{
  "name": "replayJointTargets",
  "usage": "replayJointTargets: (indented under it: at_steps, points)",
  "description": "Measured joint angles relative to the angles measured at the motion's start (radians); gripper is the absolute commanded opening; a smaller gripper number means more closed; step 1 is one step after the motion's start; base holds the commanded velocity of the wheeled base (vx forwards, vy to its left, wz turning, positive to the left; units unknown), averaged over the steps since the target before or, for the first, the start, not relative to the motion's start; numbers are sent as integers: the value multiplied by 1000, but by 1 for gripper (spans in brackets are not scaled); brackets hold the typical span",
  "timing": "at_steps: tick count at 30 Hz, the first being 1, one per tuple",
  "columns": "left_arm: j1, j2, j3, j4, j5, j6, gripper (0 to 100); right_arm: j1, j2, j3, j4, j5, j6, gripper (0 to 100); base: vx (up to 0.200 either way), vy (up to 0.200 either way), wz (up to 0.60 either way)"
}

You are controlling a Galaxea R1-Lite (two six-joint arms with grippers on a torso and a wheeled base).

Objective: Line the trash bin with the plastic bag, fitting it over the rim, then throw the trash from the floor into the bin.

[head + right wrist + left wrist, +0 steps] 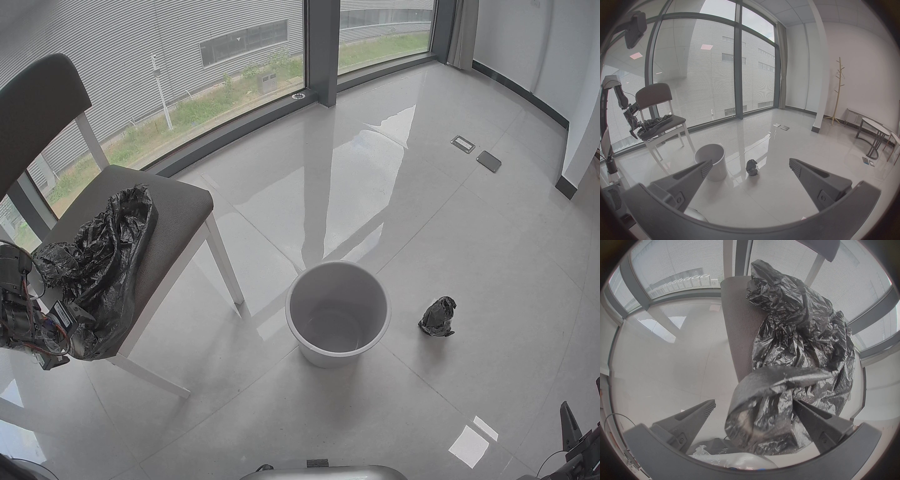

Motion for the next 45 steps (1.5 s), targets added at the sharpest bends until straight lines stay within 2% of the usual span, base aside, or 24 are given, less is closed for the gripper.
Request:
replayJointTargets:
  at_steps: [1,2,8,23,27,32,34,40,45]
  points:
    - [1,6,0,-7,-7,-7,100,0,0,0,0,0,0,100,0,0,0]
    - [1,10,2,-13,-12,-15,0,-1,0,0,0,0,-1,100,0,0,0]
    - [1,22,3,-51,-29,-59,0,-1,0,0,1,0,2,100,0,0,0]
    - [-10,-40,4,-34,-15,-37,0,0,0,0,-2,8,2,100,0,0,0]
    - [-38,-103,5,-5,-11,43,0,0,0,0,-2,10,-1,100,0,0,0]
    - [-102,-214,3,46,-7,227,0,0,0,0,-5,36,-33,100,0,0,0]
    - [-120,-244,-2,49,-3,266,0,0,0,0,-20,60,-29,100,0,0,0]
    - [-173,-307,-37,57,17,369,0,14,60,-89,-32,124,57,100,0,0,0]
    - [-318,-342,-160,99,44,448,0,42,210,-166,19,154,115,100,0,0,0]
